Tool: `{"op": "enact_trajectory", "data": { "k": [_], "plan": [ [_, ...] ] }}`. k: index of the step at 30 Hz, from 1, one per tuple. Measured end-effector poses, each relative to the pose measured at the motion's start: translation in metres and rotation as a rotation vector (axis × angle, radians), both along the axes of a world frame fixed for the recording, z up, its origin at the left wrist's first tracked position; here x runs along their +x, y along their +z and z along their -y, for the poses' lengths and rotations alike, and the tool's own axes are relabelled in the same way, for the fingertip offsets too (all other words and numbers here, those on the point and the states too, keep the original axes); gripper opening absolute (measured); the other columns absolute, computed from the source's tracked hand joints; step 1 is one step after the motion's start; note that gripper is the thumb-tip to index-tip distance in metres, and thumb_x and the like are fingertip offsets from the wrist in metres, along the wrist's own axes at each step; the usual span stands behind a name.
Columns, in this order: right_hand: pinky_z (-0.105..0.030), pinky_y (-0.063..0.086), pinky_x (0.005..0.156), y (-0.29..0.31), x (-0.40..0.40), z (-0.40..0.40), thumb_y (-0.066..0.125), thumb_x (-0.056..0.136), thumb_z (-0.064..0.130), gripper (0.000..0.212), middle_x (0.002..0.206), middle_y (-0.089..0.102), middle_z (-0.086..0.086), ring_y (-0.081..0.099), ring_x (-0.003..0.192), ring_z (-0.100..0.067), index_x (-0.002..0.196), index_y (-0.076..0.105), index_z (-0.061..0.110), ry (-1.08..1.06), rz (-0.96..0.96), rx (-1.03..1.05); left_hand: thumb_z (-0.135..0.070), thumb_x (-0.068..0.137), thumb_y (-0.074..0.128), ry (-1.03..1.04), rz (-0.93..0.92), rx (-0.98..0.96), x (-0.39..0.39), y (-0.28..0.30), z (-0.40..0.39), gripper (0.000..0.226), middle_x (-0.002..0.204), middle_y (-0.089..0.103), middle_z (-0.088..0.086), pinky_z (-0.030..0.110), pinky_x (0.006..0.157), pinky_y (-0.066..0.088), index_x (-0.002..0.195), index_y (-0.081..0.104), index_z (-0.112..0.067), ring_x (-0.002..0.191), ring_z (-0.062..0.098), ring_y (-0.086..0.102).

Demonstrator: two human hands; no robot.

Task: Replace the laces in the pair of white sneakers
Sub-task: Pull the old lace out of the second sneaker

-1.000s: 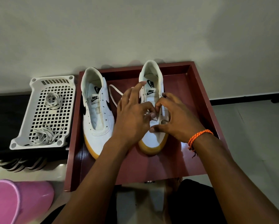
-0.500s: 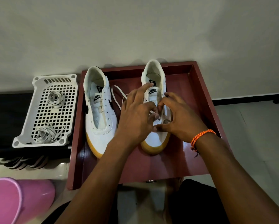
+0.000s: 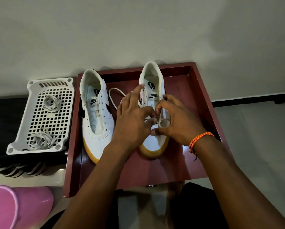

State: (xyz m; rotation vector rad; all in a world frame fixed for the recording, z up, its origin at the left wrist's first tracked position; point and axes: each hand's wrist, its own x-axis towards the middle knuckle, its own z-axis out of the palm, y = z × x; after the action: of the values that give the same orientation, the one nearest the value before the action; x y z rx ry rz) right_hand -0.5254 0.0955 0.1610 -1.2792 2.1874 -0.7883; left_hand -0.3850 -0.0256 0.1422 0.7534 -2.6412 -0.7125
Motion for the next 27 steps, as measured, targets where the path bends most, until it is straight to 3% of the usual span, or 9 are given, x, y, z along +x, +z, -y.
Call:
{"op": "enact_trajectory", "data": {
  "k": [5, 10, 13, 15, 19, 24, 27],
  "plan": [
    [-0.048, 0.055, 0.097, 0.001, 0.0, -0.001, 0.098, 0.06, 0.047, 0.06, 0.164, 0.029, 0.014, 0.051, 0.136, -0.021, 0.099, 0.055, 0.037, -0.003, -0.03, 0.024, -0.027, 0.092, 0.077, 0.046, -0.118, 0.036, -0.007, -0.004, 0.005, 0.003, 0.166, 0.036, -0.005, 0.054, 0.108, 0.044, 0.09, 0.075, -0.026, 0.144, 0.031, 0.04],
    [-0.043, 0.053, 0.102, 0.005, 0.002, -0.001, 0.099, 0.059, 0.043, 0.058, 0.162, 0.03, 0.016, 0.047, 0.139, -0.015, 0.098, 0.057, 0.035, -0.018, -0.012, 0.026, -0.033, 0.099, 0.055, 0.234, -0.41, 0.14, -0.003, -0.005, 0.025, 0.025, 0.14, 0.052, 0.006, 0.045, 0.095, 0.055, 0.096, 0.07, -0.013, 0.124, 0.022, 0.054],
    [-0.043, 0.053, 0.101, 0.006, 0.002, -0.001, 0.1, 0.06, 0.042, 0.058, 0.163, 0.03, 0.015, 0.047, 0.139, -0.015, 0.099, 0.057, 0.034, -0.017, -0.008, 0.025, -0.037, 0.097, 0.05, 0.207, -0.33, 0.118, 0.0, -0.009, 0.03, 0.027, 0.134, 0.058, 0.003, 0.052, 0.099, 0.051, 0.102, 0.07, -0.02, 0.128, 0.024, 0.054],
    [-0.042, 0.053, 0.101, 0.006, 0.002, -0.001, 0.1, 0.06, 0.042, 0.058, 0.162, 0.03, 0.015, 0.048, 0.138, -0.015, 0.098, 0.057, 0.034, -0.014, -0.009, 0.026, -0.033, 0.095, 0.052, 0.104, -0.264, 0.105, 0.001, -0.008, 0.026, 0.022, 0.143, 0.057, -0.002, 0.052, 0.103, 0.048, 0.103, 0.073, -0.031, 0.137, 0.025, 0.048],
    [-0.04, 0.054, 0.098, 0.005, 0.001, 0.0, 0.1, 0.06, 0.04, 0.058, 0.164, 0.029, 0.014, 0.049, 0.137, -0.018, 0.099, 0.056, 0.035, -0.006, 0.004, 0.017, -0.044, 0.088, 0.077, 0.001, -0.038, -0.007, 0.002, -0.002, 0.008, 0.011, 0.17, 0.03, -0.007, 0.057, 0.113, 0.037, 0.098, 0.077, -0.038, 0.153, 0.03, 0.03],
    [-0.039, 0.053, 0.098, 0.005, 0.001, -0.001, 0.099, 0.062, 0.04, 0.057, 0.164, 0.028, 0.013, 0.047, 0.137, -0.017, 0.101, 0.057, 0.033, 0.002, 0.008, 0.021, -0.027, 0.093, 0.079, 0.038, -0.078, 0.042, -0.003, 0.0, 0.002, 0.007, 0.169, 0.031, -0.001, 0.057, 0.105, 0.048, 0.092, 0.072, -0.026, 0.146, 0.033, 0.04],
    [-0.043, 0.053, 0.1, 0.003, 0.0, -0.001, 0.099, 0.06, 0.042, 0.058, 0.163, 0.029, 0.013, 0.046, 0.14, -0.017, 0.098, 0.057, 0.034, 0.006, 0.007, 0.018, -0.019, 0.101, 0.069, 0.035, -0.176, 0.076, -0.003, 0.001, 0.006, 0.005, 0.162, 0.037, 0.0, 0.047, 0.086, 0.058, 0.097, 0.068, -0.018, 0.132, 0.017, 0.052]
  ]
}}
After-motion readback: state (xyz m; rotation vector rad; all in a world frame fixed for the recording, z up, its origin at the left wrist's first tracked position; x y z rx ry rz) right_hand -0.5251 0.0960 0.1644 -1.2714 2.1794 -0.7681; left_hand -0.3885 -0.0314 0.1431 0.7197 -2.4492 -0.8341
